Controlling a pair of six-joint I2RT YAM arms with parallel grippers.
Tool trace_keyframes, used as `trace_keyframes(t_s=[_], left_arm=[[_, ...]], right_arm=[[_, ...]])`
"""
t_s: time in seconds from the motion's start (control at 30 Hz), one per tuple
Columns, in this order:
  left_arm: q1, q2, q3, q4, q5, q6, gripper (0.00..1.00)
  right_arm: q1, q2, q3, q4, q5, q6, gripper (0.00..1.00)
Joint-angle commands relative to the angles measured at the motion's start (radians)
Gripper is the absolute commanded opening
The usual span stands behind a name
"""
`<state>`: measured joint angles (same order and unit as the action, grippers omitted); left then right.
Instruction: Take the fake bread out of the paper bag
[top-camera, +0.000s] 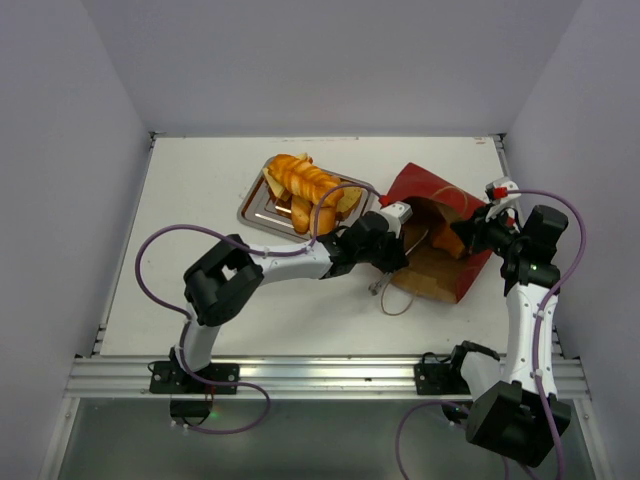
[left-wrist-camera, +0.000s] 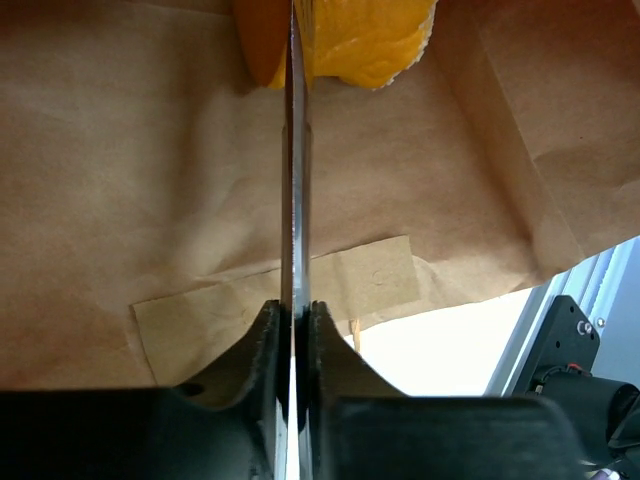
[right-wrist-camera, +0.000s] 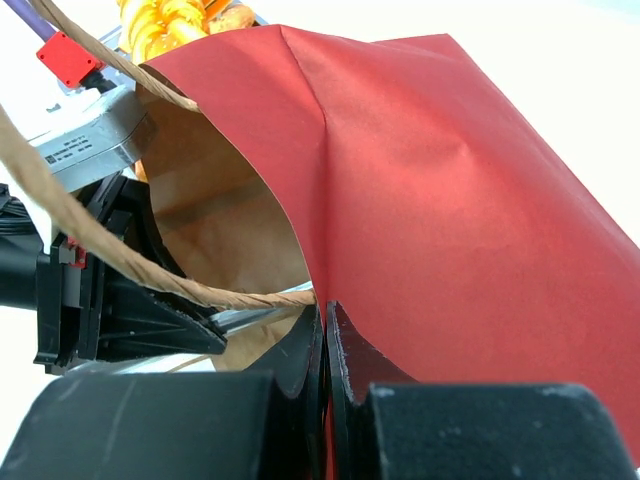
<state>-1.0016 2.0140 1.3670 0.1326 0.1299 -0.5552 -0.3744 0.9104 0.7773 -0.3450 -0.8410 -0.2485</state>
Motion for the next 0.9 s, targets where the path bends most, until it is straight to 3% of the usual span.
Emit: trace_keyframes(t_s=[0.0, 0.1, 0.53, 0.87], left_arm=[[0.006, -0.038, 0.021, 0.021, -0.015, 0.028, 0.06], [0.008, -0.09, -0.023, 0.035, -0.024, 0.029, 0.0], [0.011, -0.297, -0.154, 0.035, -0.069, 0.041, 0.0], [0.011, -0.369, -0.213, -0.042, -0.069, 0.077, 0.0]], right_arm=[[-0.004, -0.005, 0.013, 0.012, -0.04, -0.006, 0.03], [-0.004, -0.004, 0.014, 0.011, -0.04, -0.006, 0.02], [-0.004, -0.007, 0.013, 0.015, -0.038, -0.002, 0.03], [-0.006, -0.011, 0.011, 0.021, -0.032, 0.006, 0.03]])
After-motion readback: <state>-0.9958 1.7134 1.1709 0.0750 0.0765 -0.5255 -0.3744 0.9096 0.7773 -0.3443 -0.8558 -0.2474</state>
